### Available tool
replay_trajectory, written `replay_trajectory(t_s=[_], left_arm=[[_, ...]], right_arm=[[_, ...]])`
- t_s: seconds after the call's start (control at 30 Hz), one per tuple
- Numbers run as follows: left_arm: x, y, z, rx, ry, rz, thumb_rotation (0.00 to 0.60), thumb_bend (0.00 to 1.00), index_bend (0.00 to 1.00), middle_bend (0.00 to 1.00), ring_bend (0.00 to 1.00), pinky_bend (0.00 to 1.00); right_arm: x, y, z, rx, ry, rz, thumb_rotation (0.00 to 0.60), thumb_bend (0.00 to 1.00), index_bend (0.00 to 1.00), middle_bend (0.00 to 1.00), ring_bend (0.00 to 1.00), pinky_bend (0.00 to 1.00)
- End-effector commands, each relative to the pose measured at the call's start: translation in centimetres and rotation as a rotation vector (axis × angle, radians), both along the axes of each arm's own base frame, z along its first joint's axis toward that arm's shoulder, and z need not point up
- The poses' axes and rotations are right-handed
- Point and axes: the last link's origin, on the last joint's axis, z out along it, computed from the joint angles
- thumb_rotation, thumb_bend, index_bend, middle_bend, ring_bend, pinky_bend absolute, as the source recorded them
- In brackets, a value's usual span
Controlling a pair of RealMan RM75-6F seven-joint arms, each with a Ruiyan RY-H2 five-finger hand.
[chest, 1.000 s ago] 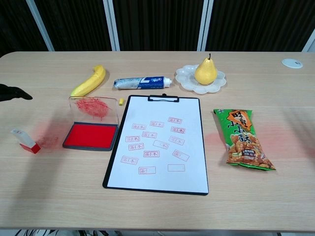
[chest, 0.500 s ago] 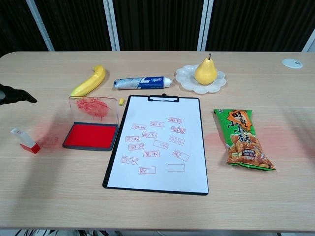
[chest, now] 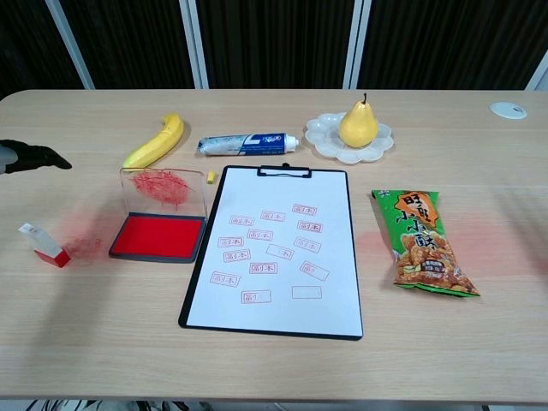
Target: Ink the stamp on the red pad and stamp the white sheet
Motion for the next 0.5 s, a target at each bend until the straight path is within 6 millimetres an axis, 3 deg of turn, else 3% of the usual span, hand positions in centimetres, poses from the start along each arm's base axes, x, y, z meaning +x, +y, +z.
replay_trajectory(t_s=[0.03, 0.3, 0.5], left_arm=[[0.1, 0.7, -0.4, -0.005, 0.021, -0.032, 0.6, 0.09, 0.15, 0.18, 0.39, 0.58], [0.3, 1.9, -1.5, -0.056, 0.041, -0.064, 0.6, 0.11, 0.29, 0.31, 0.62, 0.82], [0.0, 2.3, -2.3, -0.092, 0.06, -0.078, 0.6, 0.14, 0.35, 0.35, 0.68, 0.87]], right_arm=[[0.0, 0.0, 0.0, -0.002, 0.001, -0.001, 0.6, 0.02, 0.05, 0.0, 0.0, 0.22], [0.0, -0.1, 0.0, -0.011, 0.002, -0.009, 0.6, 0.02, 0.05, 0.0, 0.0, 0.22], [0.0, -0.2, 0.0, -0.014, 0.003, -0.01, 0.6, 0.02, 0.06, 0.0, 0.0, 0.22]])
